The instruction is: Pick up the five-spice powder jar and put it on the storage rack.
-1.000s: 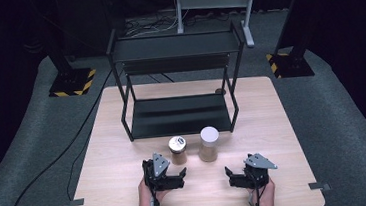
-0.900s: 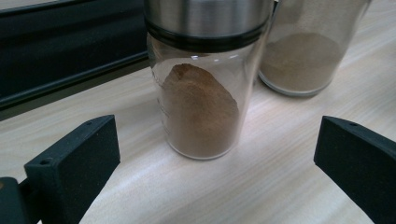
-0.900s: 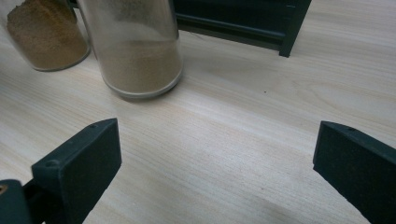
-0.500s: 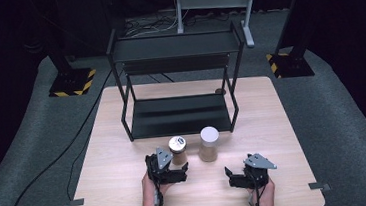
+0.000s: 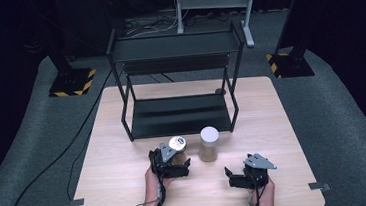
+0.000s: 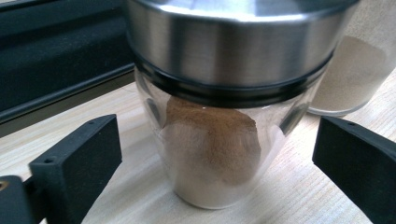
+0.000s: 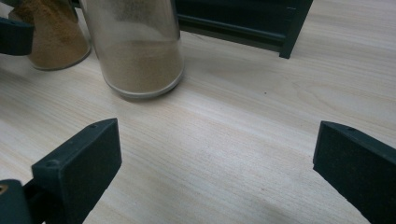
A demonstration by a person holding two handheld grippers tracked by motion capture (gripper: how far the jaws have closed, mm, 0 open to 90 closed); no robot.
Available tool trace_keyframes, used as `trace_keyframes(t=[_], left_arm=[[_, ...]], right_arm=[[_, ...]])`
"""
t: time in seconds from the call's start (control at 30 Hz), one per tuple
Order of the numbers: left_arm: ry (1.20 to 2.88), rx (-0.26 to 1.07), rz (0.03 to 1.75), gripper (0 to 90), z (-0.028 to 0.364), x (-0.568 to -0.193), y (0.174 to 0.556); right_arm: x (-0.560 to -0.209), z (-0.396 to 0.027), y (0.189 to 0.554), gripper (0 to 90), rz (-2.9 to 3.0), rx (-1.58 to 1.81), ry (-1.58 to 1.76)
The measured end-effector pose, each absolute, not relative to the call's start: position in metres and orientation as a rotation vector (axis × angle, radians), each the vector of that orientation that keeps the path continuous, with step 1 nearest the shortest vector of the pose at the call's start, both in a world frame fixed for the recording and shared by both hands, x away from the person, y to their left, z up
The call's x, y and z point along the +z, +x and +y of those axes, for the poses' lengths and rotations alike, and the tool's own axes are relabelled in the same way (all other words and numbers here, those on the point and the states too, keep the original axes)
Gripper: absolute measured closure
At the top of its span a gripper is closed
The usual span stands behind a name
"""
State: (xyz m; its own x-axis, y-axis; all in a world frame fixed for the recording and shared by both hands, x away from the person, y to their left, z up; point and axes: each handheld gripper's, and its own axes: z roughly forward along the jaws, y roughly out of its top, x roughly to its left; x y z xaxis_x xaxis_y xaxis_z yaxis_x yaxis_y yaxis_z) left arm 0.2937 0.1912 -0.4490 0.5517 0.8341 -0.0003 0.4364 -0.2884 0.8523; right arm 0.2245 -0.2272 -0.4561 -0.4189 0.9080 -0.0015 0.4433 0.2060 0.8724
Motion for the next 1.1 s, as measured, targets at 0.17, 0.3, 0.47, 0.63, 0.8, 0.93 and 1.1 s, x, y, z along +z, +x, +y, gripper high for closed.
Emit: trace_keyframes(t=[0.17,0.3,0.47,0.63,0.8,0.93,1.1], left_arm=[[1.893,0.561,1.035,16.5,0.1938,-0.4544,0.2955],[1.895,0.550,1.035,23.0,0.1954,-0.4542,0.2987],[1.892,0.539,1.032,28.8,0.1961,-0.4552,0.3009],[1.895,0.543,1.026,30.3,0.1960,-0.4555,0.3011],[1.893,0.559,1.022,31.0,0.1946,-0.4558,0.2993],[1.886,0.550,1.032,31.1,0.1955,-0.4553,0.2998],[1.887,0.556,1.034,31.1,0.1952,-0.4546,0.2991]], right_arm=[[-0.4563,-0.2268,0.2242,0.0,1.955,1.143,1.248],[-0.4564,-0.2264,0.2239,0.0,1.953,1.141,1.246],[-0.4563,-0.2257,0.2236,0.0,1.953,1.138,1.244],[-0.4564,-0.2256,0.2234,0.0,1.952,1.138,1.244],[-0.4565,-0.2257,0.2232,0.0,1.952,1.138,1.242],[-0.4565,-0.2258,0.2231,0.0,1.952,1.139,1.242],[-0.4564,-0.2254,0.2231,0.0,1.953,1.137,1.241]])
